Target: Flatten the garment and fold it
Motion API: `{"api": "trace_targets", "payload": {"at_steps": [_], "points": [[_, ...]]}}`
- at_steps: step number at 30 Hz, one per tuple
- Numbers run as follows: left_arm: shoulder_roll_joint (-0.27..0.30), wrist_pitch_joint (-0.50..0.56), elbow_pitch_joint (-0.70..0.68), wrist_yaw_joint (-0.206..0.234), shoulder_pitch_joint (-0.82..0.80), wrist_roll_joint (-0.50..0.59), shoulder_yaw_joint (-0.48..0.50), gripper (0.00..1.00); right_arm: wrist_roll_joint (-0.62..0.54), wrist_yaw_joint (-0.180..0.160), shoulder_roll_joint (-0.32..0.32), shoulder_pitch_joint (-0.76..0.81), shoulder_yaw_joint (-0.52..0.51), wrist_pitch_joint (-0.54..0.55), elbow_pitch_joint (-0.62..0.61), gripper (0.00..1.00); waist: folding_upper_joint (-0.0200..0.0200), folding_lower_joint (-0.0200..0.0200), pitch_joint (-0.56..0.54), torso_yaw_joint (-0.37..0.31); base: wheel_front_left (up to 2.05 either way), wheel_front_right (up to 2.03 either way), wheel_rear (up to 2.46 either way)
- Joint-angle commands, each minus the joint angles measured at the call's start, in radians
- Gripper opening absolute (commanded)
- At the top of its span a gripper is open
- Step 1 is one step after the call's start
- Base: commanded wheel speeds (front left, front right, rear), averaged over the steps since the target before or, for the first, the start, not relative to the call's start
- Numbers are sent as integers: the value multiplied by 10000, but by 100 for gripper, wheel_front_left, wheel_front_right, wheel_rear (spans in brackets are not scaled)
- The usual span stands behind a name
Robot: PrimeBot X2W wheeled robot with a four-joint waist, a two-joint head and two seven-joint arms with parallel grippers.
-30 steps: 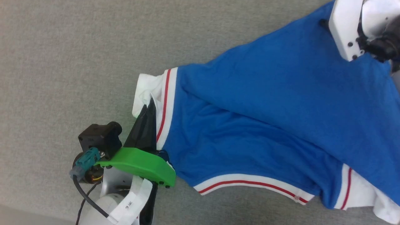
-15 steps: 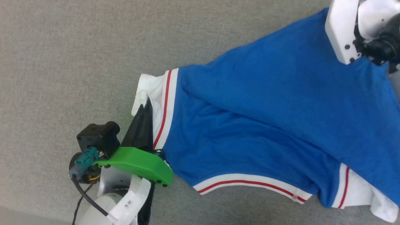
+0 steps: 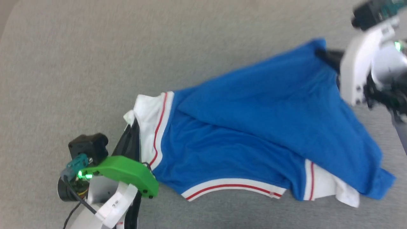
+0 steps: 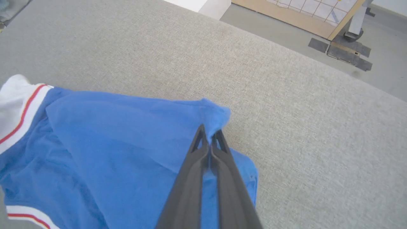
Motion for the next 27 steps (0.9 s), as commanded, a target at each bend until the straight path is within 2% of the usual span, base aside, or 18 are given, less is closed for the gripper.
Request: {"api": "trace_targets", "payload": {"at_steps": [1,4,9,16,21,27], "points": [[100,14,44,27,164,-138,58,0,180,-13,-115,585,-199,-191,-215,0,0,1,-1158,-986,0,0,0],[180,61,66,45,422,-258,116,0,439,-13,-249,1698,-665,-378,-727,0,0,1,-1461,-1275,0,0,0],[187,70,123,-8,680,-436,104,0,971,-13,-119,3793,-1509,-469,-1613,0,0,1,-1890,-1519,0,0,0],[98,-12,222,-82,965,-668,74,0,1399,-13,470,6546,-2685,-112,-2668,0,0,1,-2119,-1568,0,0,0],[82,-72,272,-158,1024,-824,138,0,1388,-13,829,7335,-3216,302,-3196,0,0,1,-2113,-1571,0,0,0],[418,69,180,-404,555,-923,405,0,1324,-13,842,6783,-3453,696,-3711,0,0,1,-2057,-1582,0,0,0]]}}
